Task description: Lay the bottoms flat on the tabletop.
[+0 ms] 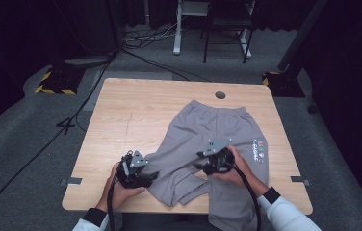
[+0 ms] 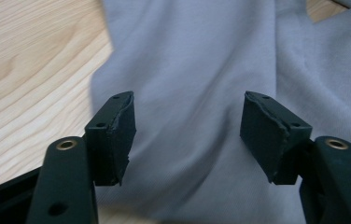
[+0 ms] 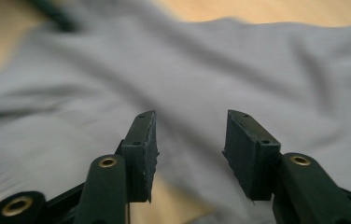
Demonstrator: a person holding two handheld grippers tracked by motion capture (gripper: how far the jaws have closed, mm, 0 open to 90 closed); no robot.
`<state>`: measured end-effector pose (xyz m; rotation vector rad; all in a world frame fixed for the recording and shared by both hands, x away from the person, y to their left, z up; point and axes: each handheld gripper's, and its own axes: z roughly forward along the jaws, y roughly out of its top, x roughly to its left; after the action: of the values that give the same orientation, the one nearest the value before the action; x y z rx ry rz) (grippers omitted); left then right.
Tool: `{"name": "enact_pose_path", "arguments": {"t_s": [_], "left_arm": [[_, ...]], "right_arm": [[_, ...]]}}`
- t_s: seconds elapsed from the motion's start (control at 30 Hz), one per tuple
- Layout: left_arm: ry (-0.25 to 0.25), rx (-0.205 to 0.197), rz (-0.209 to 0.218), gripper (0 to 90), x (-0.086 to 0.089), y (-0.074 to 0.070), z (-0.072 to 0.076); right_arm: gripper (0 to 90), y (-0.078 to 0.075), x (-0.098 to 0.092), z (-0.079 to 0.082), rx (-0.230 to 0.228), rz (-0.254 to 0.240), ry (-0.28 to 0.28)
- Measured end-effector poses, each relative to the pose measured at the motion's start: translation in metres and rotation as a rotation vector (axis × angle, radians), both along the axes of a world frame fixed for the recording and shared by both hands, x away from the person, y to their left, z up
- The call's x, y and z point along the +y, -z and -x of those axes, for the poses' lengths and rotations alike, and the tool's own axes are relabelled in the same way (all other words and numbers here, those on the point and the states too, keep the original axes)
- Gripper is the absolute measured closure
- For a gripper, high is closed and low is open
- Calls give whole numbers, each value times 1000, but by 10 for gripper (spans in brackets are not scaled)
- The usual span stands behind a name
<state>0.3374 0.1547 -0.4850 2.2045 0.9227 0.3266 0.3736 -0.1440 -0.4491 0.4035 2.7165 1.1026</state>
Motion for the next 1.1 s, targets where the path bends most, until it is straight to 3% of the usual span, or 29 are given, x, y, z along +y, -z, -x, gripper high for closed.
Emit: {"name": "enact_pose_path", "arguments": {"t_s": [0.07,0.13,0.2,0.33,0.4,0.43,0.53,0.73,0.8,0.9,0.97,1.1], "left_arm": [[-1,8,-20,323,-7,4,-3],[-39,13,-62,308,-13,10,-8],[-61,15,-31,269,-14,12,-11],[-74,-7,-20,255,-15,15,-18],[-81,-17,-14,256,-16,16,-23],[-89,-16,-11,256,-16,16,-25],[-123,-26,-9,257,-19,17,-33],[-145,-50,-38,257,-30,15,-49],[-150,-47,-30,257,-33,16,-56],[-161,-37,-26,257,-35,15,-62],[-158,-39,-29,258,-36,15,-62],[-135,-27,-13,245,-31,12,-57]], "right_arm": [[521,3,2,19,0,30,-59],[511,7,4,29,29,41,-95],[496,12,8,38,34,76,-125],[503,23,16,42,40,126,-151],[537,29,18,40,40,141,-150],[560,30,17,39,52,125,-142],[693,29,17,39,35,127,-127],[894,28,21,41,36,131,-128],[893,27,21,43,43,130,-142],[761,25,23,48,26,136,-147],[650,23,27,52,27,100,-167],[594,24,42,60,-7,97,-208]]}}
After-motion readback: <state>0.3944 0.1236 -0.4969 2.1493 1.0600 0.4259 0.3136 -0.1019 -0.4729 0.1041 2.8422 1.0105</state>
